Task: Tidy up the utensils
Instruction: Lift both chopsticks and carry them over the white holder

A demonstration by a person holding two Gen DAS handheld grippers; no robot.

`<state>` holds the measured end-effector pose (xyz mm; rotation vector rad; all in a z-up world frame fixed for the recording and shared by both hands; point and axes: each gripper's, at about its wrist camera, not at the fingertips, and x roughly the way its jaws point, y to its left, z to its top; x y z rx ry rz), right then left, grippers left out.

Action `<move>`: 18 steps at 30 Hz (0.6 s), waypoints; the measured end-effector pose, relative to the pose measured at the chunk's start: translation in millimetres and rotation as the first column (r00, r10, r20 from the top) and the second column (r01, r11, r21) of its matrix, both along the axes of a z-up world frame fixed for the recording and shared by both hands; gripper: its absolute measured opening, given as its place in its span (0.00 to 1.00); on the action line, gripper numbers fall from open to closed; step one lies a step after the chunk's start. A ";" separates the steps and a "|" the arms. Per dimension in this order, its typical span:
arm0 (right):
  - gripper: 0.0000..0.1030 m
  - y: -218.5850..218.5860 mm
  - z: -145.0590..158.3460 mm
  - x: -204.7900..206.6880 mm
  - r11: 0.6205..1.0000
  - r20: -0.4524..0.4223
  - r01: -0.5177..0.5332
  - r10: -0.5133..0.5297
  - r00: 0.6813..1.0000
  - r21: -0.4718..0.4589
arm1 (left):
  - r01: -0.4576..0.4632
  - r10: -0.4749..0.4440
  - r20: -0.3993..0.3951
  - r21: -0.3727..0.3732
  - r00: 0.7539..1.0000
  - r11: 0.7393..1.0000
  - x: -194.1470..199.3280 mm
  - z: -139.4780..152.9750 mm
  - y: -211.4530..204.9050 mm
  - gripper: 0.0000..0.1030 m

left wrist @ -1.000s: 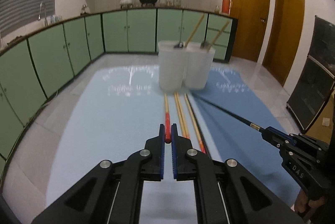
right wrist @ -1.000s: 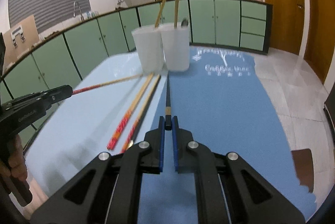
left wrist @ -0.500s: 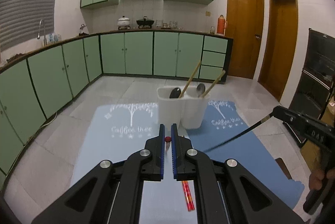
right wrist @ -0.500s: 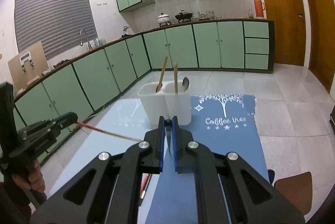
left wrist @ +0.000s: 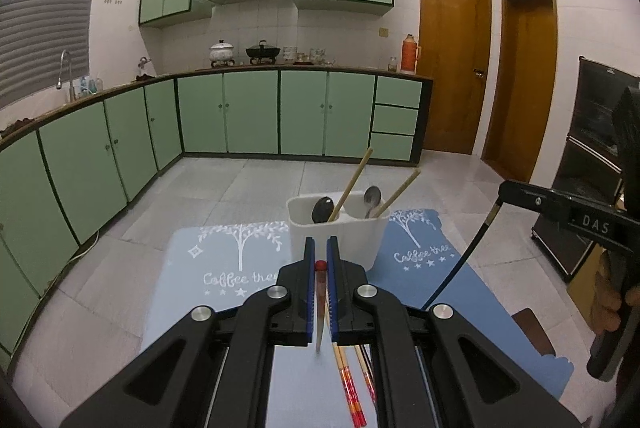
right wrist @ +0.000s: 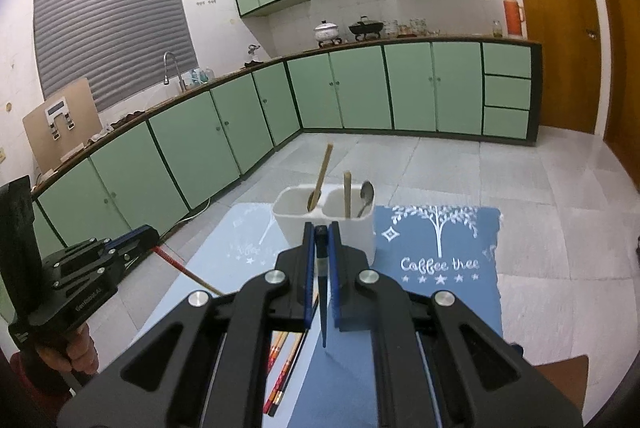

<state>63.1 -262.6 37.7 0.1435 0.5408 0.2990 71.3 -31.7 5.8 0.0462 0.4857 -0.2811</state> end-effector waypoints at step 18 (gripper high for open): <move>0.05 -9.4 100.0 51.8 1.000 0.200 -0.009 0.010 0.980 -0.002 | 0.011 -0.006 0.226 -0.023 0.974 1.000 46.8 98.5 -11.8 0.05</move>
